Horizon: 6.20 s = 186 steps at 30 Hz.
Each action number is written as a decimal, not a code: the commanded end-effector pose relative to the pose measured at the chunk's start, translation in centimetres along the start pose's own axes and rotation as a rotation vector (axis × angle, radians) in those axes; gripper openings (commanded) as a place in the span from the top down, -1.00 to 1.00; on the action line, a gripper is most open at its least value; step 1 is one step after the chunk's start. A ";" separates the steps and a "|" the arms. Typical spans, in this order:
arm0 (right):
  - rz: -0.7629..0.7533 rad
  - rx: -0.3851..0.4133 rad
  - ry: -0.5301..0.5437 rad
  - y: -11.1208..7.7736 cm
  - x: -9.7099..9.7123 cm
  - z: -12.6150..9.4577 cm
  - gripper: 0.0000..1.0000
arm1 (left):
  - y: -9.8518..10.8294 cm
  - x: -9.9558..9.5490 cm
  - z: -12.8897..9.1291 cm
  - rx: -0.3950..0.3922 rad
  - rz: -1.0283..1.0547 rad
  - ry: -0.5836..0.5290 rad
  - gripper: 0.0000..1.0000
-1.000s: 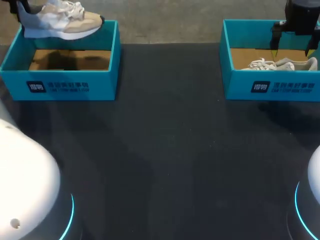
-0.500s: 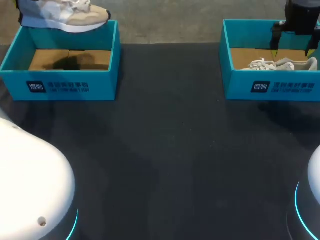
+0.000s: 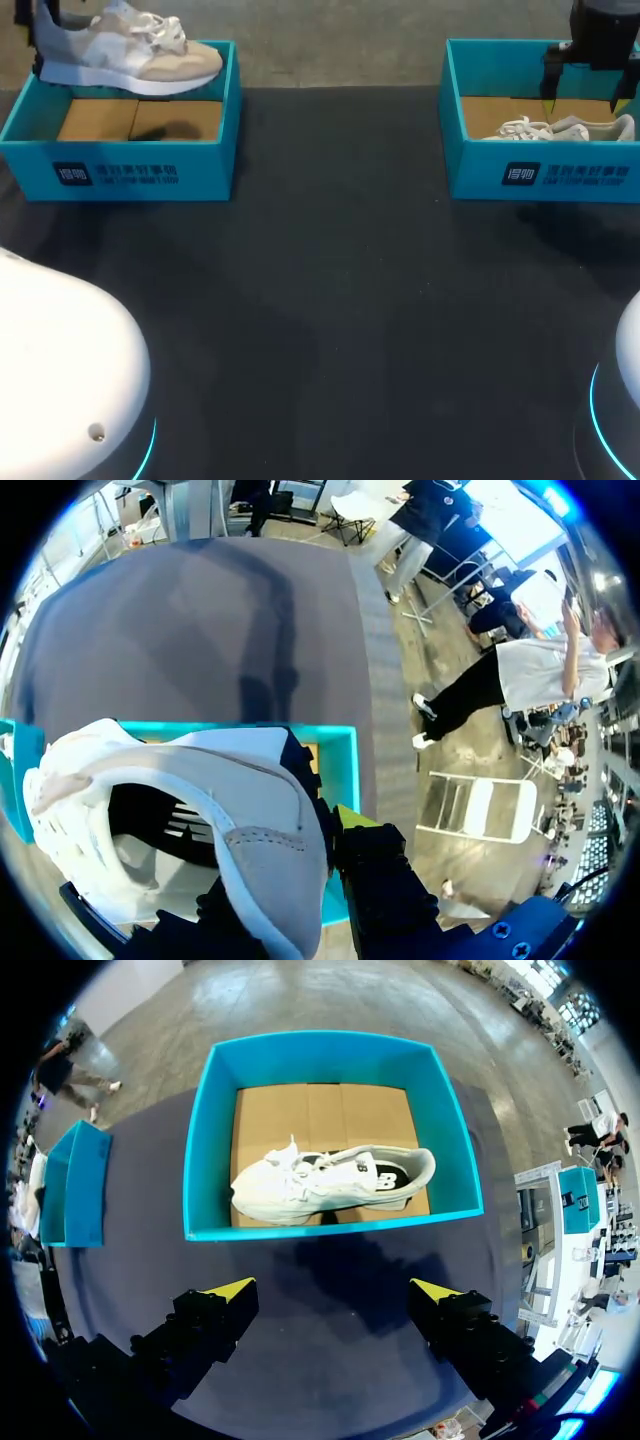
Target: Take the shoe out of the shoebox, open the shoe tongue, remove and reinsert the insole, then place the shoe into the shoebox
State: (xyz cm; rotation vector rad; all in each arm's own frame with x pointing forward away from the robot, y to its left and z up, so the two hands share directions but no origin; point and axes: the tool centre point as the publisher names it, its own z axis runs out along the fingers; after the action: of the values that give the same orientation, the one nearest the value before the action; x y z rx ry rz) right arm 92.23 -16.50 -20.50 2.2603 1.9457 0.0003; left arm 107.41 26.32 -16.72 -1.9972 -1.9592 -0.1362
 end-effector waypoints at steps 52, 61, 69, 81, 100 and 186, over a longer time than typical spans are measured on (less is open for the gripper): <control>0.001 0.000 -0.001 0.0 0.0 0.0 -1.00 | -22.5 -16.9 4.7 -0.391 0.074 0.033 1.00; 0.001 0.000 -0.001 0.0 0.0 0.0 -1.00 | -22.5 -16.9 4.7 -0.391 0.074 0.033 1.00; 0.001 0.000 -0.001 0.0 0.0 0.0 -1.00 | -22.7 -17.1 4.8 -0.389 0.089 0.029 1.00; 0.001 0.000 -0.001 0.0 0.0 0.0 -1.00 | -31.3 -22.6 4.6 -0.440 0.118 0.005 1.00; 0.001 0.000 -0.001 0.0 0.0 0.0 -1.00 | -32.2 -30.5 9.1 -0.361 0.147 -0.092 1.00; 0.001 0.000 -0.001 0.0 0.0 0.0 -1.00 | -30.3 -32.8 7.1 0.072 -0.027 -0.562 -1.00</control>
State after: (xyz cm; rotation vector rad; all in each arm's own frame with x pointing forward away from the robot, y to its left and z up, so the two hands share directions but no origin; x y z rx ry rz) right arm 92.23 -16.50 -20.50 2.2602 1.9457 0.0002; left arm 74.06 -5.25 -28.90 -2.1726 -2.1923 0.1169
